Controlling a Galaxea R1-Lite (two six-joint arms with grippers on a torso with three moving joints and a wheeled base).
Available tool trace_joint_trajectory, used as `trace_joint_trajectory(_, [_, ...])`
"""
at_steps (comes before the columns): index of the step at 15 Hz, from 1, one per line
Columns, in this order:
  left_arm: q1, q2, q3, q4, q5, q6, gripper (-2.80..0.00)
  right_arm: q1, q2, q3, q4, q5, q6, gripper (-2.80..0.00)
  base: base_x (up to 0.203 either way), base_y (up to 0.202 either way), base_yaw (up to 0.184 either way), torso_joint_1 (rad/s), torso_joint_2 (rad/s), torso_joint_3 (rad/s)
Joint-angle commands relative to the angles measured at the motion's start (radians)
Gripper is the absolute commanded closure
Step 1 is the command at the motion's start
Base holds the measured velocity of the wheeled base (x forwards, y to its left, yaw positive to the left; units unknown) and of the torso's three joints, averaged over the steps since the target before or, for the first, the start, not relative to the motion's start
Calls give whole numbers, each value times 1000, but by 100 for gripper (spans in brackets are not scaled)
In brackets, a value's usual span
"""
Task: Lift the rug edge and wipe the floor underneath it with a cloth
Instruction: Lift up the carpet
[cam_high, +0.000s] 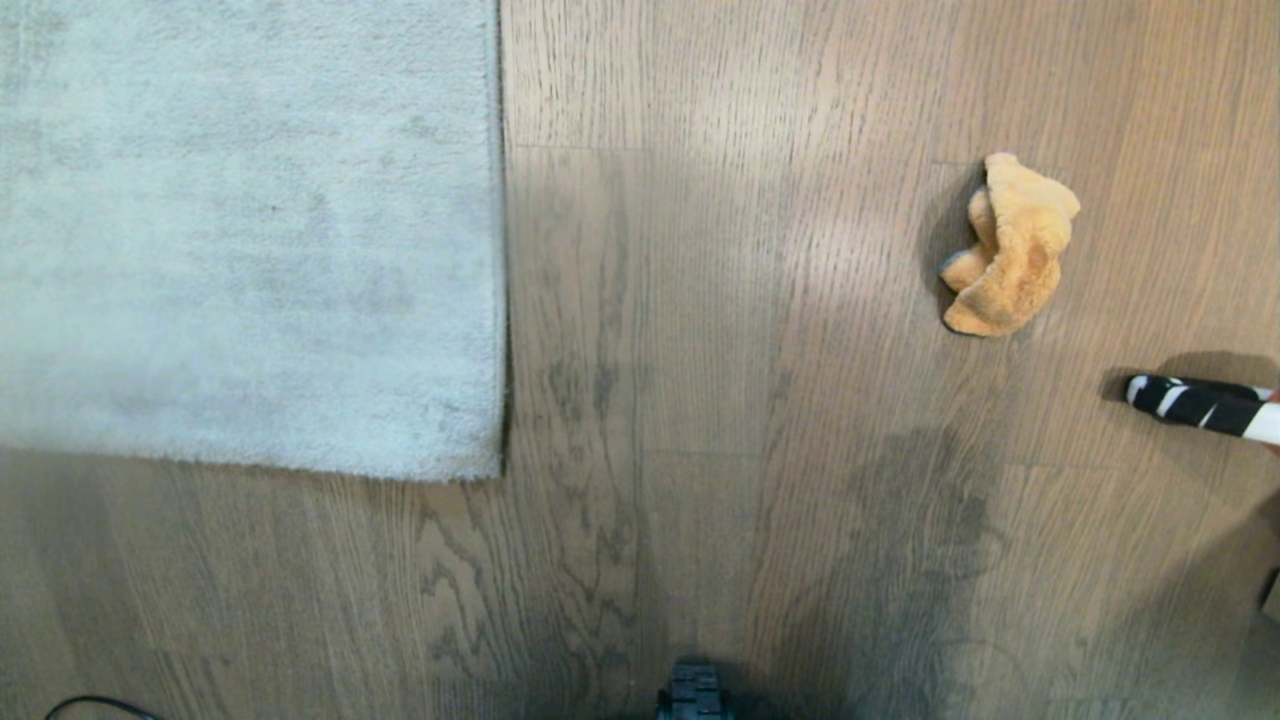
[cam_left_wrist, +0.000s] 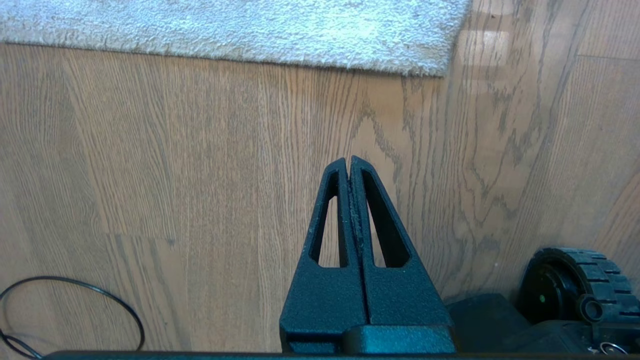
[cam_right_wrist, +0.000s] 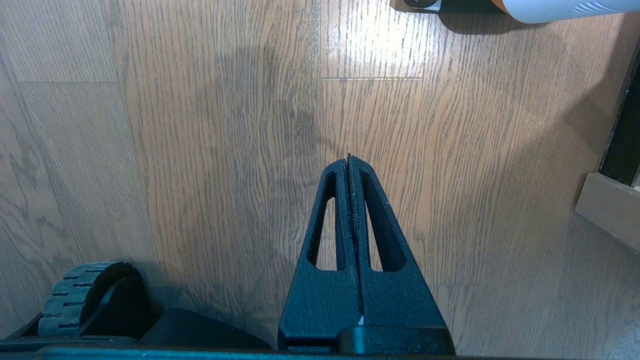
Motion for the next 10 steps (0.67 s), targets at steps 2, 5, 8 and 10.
trace_joint_trajectory(2, [0,0,0,1,0,-1,0,0,1,0,-1,0,0,0,0,0,0,0,0,0])
trace_joint_trajectory(5, [2,5,-3,10,0,-1,0,0,1,0,-1,0,0,0,0,0,0,0,0,0])
trace_joint_trajectory(8, [0,0,-3,10,0,-1,0,0,1,0,-1,0,0,0,0,0,0,0,0,0])
trace_joint_trajectory(10, [0,0,-3,10,0,-1,0,0,1,0,-1,0,0,0,0,0,0,0,0,0])
